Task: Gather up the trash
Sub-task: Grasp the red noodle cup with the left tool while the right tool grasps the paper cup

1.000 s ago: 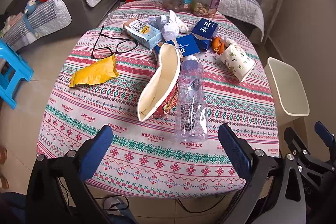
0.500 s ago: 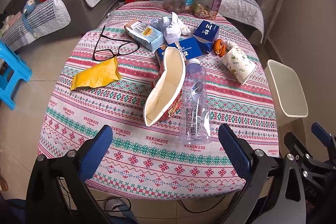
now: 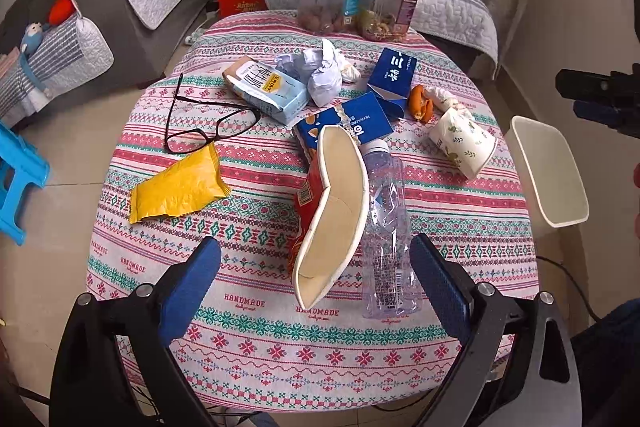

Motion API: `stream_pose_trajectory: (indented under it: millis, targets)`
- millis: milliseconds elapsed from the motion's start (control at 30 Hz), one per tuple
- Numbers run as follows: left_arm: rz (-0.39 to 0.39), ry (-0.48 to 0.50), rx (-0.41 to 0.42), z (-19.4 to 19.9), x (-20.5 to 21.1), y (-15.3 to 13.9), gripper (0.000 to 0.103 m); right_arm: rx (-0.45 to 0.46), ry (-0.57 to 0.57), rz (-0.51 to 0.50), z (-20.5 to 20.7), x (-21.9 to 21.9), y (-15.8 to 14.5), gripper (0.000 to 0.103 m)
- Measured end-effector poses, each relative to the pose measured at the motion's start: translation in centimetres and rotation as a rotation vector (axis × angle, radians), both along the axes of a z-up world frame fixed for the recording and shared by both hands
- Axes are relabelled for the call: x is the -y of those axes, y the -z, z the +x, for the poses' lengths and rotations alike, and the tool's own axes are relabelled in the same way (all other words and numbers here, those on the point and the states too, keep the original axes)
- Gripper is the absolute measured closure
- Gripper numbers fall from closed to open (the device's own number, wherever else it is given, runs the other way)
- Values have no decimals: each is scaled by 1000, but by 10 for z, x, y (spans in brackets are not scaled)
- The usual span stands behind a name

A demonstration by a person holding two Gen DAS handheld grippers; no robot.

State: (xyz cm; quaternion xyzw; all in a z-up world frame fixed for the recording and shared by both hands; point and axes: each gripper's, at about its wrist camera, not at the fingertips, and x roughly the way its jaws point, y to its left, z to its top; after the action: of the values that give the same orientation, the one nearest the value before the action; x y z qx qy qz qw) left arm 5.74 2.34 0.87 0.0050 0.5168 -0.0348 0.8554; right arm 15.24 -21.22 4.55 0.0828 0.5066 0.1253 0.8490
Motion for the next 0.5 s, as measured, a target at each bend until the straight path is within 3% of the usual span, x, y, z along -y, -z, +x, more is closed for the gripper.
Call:
stream_pose_trajectory:
  millis: [133,233,367,500]
  targets:
    - [11,3,-52,14,2,24,28,-135,80,56,14,27,57,13]
    - [-7,10,-65,20,5,31,41,-187,117,90,25,35,80,20]
    - [26,35,-52,27,14,35,64,-246,172,162,30,39,102,36]
    - [15,37,-41,29,14,37,75,-284,198,197,33,38,115,58]
